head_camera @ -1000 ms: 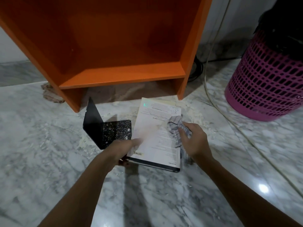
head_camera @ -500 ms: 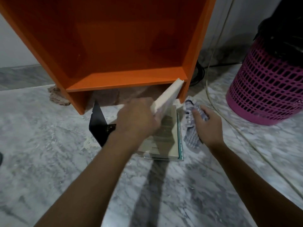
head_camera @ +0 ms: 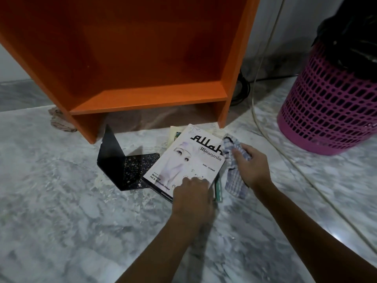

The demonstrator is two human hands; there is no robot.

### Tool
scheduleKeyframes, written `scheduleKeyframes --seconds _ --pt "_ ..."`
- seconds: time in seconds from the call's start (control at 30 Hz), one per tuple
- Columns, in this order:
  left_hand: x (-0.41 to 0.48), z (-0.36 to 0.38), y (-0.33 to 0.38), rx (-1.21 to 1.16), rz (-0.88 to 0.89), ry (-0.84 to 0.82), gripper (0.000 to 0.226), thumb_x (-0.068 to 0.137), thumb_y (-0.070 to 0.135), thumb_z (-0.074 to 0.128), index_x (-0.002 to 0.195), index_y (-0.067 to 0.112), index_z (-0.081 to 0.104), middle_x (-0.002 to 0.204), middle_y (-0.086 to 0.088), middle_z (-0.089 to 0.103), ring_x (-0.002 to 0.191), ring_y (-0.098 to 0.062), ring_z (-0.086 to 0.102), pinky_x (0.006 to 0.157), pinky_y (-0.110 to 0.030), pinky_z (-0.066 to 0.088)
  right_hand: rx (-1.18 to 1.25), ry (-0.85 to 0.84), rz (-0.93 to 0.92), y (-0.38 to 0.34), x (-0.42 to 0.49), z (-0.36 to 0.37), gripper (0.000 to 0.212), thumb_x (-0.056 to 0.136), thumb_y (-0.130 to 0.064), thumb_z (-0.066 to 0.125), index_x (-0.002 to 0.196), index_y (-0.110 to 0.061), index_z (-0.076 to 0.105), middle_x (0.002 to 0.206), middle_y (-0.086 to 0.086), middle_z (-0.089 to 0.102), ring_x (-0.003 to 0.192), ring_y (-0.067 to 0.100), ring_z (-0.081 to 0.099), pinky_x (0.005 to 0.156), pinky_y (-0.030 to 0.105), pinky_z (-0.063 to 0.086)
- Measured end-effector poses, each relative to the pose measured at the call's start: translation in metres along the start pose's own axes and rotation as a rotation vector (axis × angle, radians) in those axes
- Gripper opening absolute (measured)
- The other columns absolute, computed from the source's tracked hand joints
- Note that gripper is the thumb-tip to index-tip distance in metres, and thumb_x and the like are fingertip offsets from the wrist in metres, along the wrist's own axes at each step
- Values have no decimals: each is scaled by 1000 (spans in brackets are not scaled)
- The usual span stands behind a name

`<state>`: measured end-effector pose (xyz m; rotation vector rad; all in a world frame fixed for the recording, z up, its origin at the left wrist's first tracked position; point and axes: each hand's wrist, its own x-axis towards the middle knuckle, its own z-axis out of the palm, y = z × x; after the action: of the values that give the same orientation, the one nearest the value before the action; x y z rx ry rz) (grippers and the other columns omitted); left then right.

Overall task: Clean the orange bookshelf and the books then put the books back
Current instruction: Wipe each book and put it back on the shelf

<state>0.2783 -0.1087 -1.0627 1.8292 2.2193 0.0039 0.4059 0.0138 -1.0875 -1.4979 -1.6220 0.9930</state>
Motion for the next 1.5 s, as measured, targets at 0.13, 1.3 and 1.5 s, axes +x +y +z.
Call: scheduleKeyframes --seconds 0.13,1.3,1.5 --pt "8 -9 -24 -557 -162 102 25 94 39 52 77 20 54 74 3 64 69 -16 64 63 -26 49 -22 3 -99 8 -1 -8 38 94 -30 63 124 -5 63 114 7 66 104 21 64 88 25 53" --pt "18 10 -159 -1510 -779 -65 16 84 0 54 96 -6 62 91 -28 61 82 -30 60 69 -35 54 -528 -600 -1046 -57 -41 117 29 85 -20 70 113 -27 70 119 2 64 92 24 62 66 33 55" --pt "15 13 -146 -1580 -734 -45 22 97 8 52 86 -4 66 66 -14 63 45 -18 53 40 -22 46 -505 -475 -735 -62 -3 139 30 98 -25 55 126 -31 62 135 -3 53 114 20 51 85 39 52"
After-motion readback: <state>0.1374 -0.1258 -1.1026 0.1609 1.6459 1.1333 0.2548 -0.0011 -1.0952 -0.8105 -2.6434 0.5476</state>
